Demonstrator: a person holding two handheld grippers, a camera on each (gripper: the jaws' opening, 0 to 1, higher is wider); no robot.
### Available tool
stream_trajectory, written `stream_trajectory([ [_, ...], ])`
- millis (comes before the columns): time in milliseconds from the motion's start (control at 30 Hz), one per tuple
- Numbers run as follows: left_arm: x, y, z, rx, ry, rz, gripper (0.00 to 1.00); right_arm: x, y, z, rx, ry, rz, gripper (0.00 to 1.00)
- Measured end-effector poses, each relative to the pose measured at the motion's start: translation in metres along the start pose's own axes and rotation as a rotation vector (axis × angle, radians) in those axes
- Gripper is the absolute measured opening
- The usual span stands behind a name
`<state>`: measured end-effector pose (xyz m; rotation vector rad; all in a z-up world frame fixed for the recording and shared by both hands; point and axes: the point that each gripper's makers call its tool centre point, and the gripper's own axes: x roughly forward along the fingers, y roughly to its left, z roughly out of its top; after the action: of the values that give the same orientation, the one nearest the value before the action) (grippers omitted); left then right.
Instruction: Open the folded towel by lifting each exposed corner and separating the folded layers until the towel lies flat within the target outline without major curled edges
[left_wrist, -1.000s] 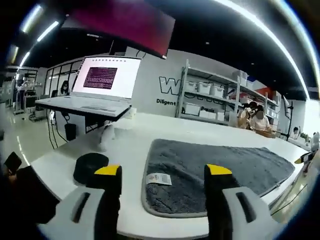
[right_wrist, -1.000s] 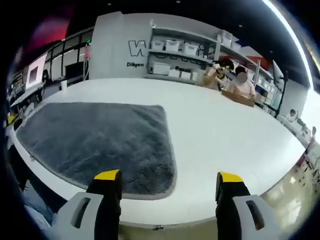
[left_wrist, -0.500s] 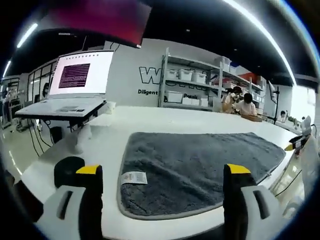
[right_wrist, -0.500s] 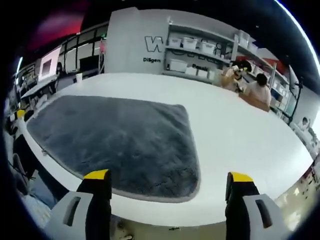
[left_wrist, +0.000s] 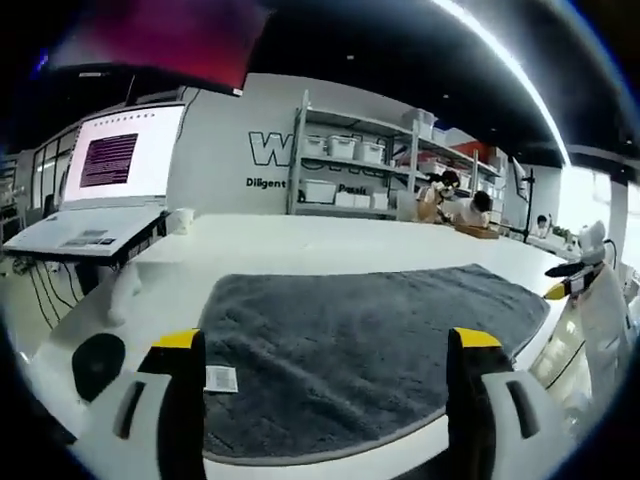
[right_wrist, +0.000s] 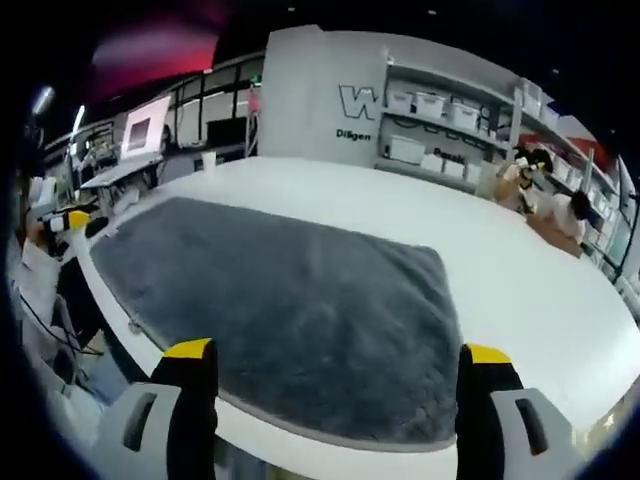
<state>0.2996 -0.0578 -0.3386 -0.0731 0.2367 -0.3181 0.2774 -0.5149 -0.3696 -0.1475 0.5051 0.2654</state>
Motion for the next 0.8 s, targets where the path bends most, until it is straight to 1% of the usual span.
stream_trajectory([
  [33, 0.001, -0.004, 0.002, 0.003, -0.002, -0.006, 0.99, 0.002, 0.009, 0.007, -0.009, -0.020, 0.024, 0.99],
  [67, 0.003, -0.008, 0.003, 0.013, -0.002, -0.015, 0.99, 0.002, 0.013, 0.010, -0.012, -0.026, 0.031, 0.99],
  [100, 0.006, -0.014, 0.002, 0.038, 0.015, -0.025, 0.99, 0.003, 0.018, 0.014, -0.010, -0.036, 0.038, 0.99],
  [167, 0.010, -0.023, 0.001, 0.069, 0.029, -0.029, 0.99, 0.006, 0.037, 0.025, -0.038, -0.065, 0.092, 0.99],
  [200, 0.012, -0.030, 0.001, 0.087, 0.031, -0.046, 0.99, 0.007, 0.048, 0.029, -0.049, -0.068, 0.119, 0.99],
  [233, 0.013, -0.038, 0.001, 0.094, 0.032, -0.072, 0.99, 0.008, 0.055, 0.031, -0.059, -0.070, 0.135, 0.99],
  [267, 0.014, -0.048, 0.002, 0.087, 0.026, -0.101, 0.99, 0.009, 0.062, 0.034, -0.065, -0.072, 0.145, 0.99],
  [333, 0.016, -0.059, 0.004, 0.084, 0.020, -0.126, 0.99, 0.011, 0.074, 0.040, -0.070, -0.082, 0.164, 0.99],
  [367, 0.017, -0.062, 0.004, 0.085, 0.020, -0.131, 0.99, 0.012, 0.080, 0.046, -0.067, -0.096, 0.172, 0.99],
  [400, 0.018, -0.066, 0.005, 0.086, 0.017, -0.138, 0.99, 0.012, 0.083, 0.047, -0.069, -0.101, 0.175, 0.99],
  [433, 0.018, -0.068, 0.005, 0.085, 0.016, -0.141, 0.99, 0.013, 0.090, 0.050, -0.076, -0.107, 0.189, 0.99],
  [500, 0.020, -0.073, 0.005, 0.083, 0.018, -0.151, 0.99, 0.016, 0.102, 0.050, -0.092, -0.108, 0.211, 0.99],
  [667, 0.021, -0.083, 0.005, 0.052, 0.007, -0.173, 0.98, 0.015, 0.113, 0.050, -0.100, -0.105, 0.223, 0.99],
  [800, 0.025, -0.093, -0.001, 0.051, 0.029, -0.199, 0.98, 0.016, 0.120, 0.042, -0.115, -0.083, 0.241, 0.99],
])
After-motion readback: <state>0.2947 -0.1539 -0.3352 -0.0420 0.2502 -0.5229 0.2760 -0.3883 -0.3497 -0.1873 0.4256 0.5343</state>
